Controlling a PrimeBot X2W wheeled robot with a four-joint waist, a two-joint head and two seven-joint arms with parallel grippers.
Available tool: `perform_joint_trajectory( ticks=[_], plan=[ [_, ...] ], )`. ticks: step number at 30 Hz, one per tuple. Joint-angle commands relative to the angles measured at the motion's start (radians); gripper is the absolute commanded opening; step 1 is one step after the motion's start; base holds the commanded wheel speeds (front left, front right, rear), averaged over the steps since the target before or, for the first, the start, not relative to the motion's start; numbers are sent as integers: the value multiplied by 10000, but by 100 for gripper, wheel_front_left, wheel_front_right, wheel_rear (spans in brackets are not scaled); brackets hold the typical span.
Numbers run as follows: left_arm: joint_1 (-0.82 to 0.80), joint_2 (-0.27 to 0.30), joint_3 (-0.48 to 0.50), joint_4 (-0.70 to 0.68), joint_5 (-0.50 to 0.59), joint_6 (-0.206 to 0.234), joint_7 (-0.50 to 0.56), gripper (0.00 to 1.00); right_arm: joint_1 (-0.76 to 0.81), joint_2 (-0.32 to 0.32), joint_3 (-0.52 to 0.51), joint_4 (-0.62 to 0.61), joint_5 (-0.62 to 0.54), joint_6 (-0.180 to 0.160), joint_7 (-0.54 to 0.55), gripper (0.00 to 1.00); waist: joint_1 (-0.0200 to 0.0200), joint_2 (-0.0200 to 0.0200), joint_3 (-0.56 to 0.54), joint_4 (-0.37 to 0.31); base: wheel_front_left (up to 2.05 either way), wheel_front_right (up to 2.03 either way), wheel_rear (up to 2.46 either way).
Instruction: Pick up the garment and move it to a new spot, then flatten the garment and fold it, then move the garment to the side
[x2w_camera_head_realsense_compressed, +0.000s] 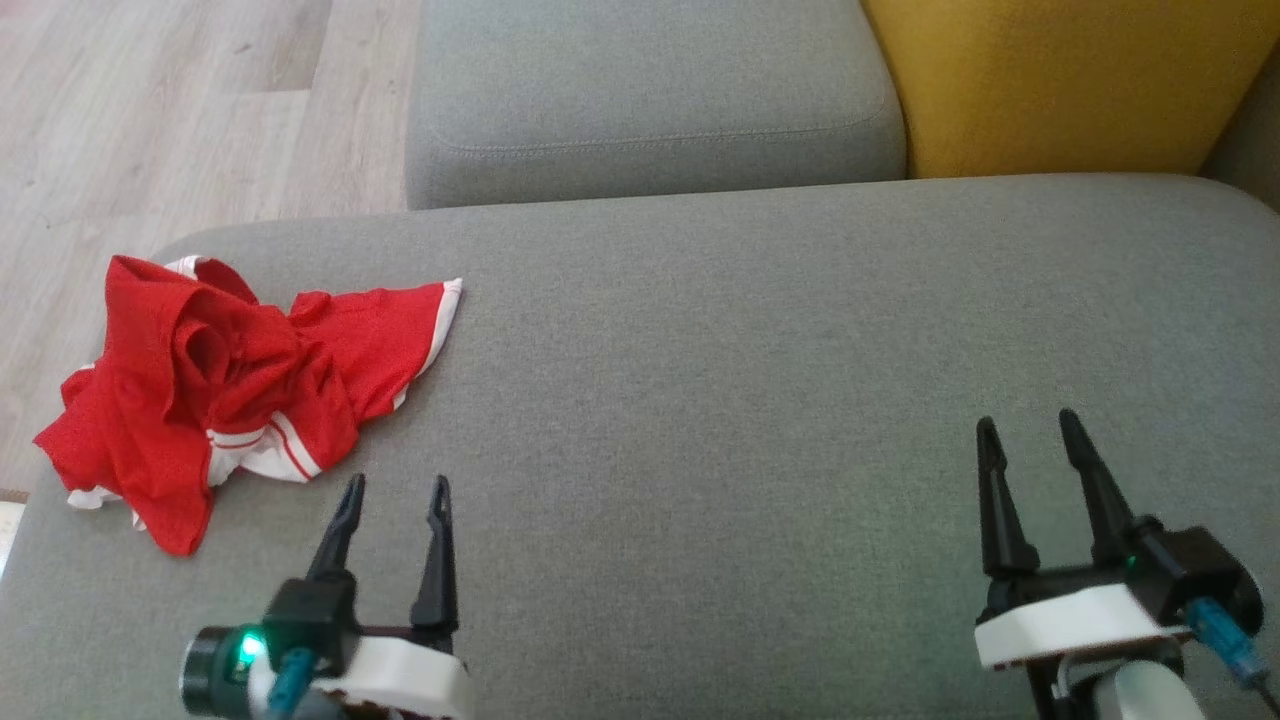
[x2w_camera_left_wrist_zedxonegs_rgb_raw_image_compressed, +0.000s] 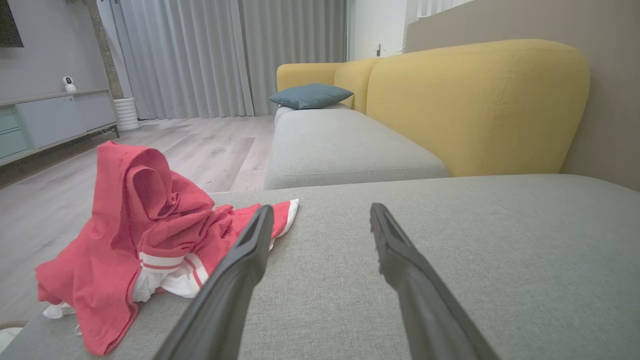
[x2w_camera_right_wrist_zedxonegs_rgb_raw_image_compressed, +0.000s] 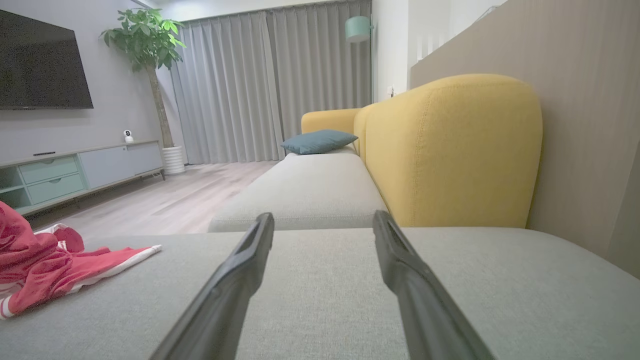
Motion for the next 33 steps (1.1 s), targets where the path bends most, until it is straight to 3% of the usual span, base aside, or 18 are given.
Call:
perform_joint_trajectory(
  ticks=[1,12,33],
  plan=[
    [-415,-119,394,-187,479,-96,-187,100,-78,-98,225,-120,-257,77,-191,100,0,-1,-28,-14,0,0,0],
    [-429,-470,523,340,815,-656,-187,100,-235,-98,207,739,338,77,-191,100,0,-1,-48,-99,0,0,0],
    [-354,-842,1305,261,636,-1103,-187,100,-246,-98,430,789,511,77,-191,100,0,-1,103,27,0,0,0]
  ],
)
